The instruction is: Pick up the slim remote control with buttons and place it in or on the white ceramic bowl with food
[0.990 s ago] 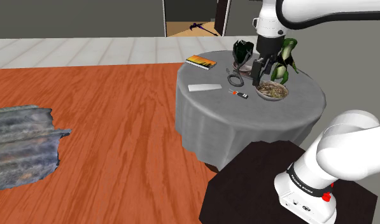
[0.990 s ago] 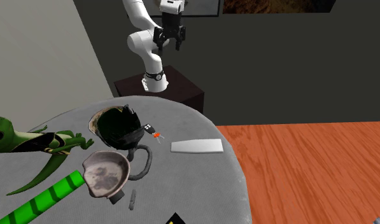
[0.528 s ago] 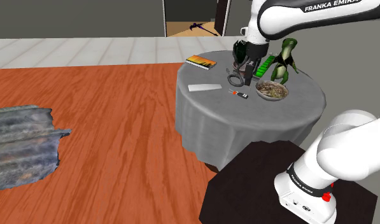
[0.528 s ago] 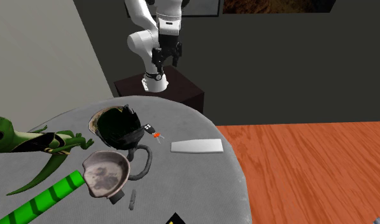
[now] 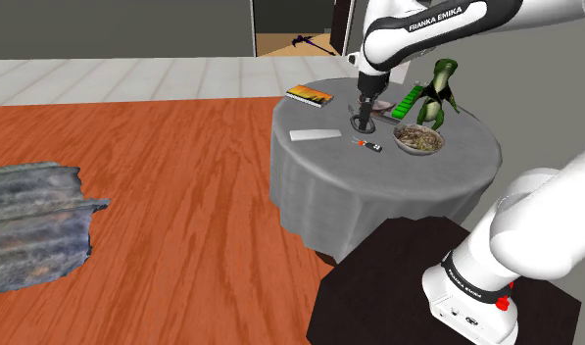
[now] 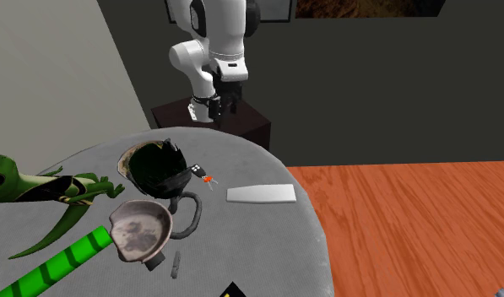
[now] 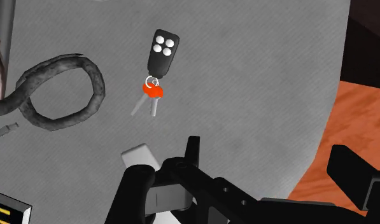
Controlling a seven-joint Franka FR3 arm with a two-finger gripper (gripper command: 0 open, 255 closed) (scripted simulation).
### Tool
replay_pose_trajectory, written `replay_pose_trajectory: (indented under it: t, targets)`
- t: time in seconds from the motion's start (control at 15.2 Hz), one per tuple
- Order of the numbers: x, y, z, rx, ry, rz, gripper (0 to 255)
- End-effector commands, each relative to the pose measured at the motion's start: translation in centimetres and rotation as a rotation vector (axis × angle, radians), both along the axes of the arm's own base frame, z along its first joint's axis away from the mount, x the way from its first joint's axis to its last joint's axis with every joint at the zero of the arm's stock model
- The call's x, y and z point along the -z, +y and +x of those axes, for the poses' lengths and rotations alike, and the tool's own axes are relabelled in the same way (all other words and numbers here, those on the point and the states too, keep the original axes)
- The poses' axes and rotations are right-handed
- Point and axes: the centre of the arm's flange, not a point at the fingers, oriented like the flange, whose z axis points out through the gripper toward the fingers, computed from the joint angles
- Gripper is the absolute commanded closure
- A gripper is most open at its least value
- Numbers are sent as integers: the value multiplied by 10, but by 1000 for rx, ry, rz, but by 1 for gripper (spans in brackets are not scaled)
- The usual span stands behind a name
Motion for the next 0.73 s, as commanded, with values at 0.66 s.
replay_pose_trajectory:
  t: [0.66]
  targets:
    - [80,-29,131,-329,-8,62,0]
